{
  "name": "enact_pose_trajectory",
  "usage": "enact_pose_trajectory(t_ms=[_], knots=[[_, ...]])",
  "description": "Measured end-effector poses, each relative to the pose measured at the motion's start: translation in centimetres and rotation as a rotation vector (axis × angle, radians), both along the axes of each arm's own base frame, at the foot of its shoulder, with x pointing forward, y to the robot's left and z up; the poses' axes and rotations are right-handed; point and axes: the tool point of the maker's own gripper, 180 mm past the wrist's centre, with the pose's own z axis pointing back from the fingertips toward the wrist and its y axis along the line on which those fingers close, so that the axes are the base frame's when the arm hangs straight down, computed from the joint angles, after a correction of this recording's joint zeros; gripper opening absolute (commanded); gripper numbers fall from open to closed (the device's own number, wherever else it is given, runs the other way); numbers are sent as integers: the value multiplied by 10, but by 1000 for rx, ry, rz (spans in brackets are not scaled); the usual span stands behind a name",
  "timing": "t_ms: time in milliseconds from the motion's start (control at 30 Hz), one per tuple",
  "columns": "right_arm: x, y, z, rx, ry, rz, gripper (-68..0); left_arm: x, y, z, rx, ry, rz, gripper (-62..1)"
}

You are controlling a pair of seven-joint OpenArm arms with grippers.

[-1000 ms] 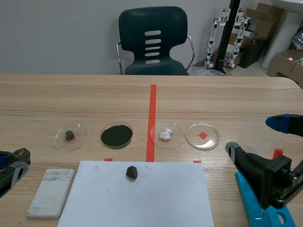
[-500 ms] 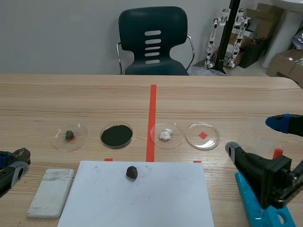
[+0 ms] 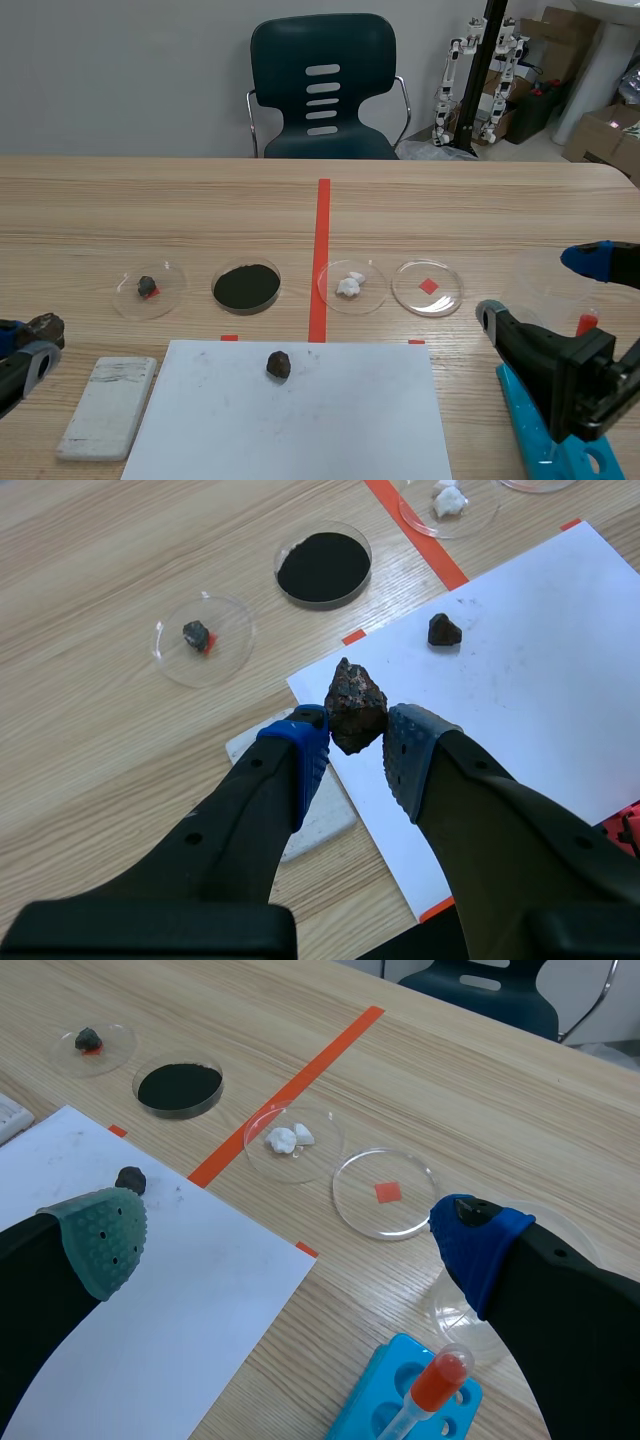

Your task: Pick up the right mineral with the left hand

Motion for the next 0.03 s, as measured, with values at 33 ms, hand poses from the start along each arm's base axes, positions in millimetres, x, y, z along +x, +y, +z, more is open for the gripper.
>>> enact_pose_trajectory(t_ms=[33], knots=[[0,0,0,0,0,0,-84,0,0,0,1,1,0,-479]])
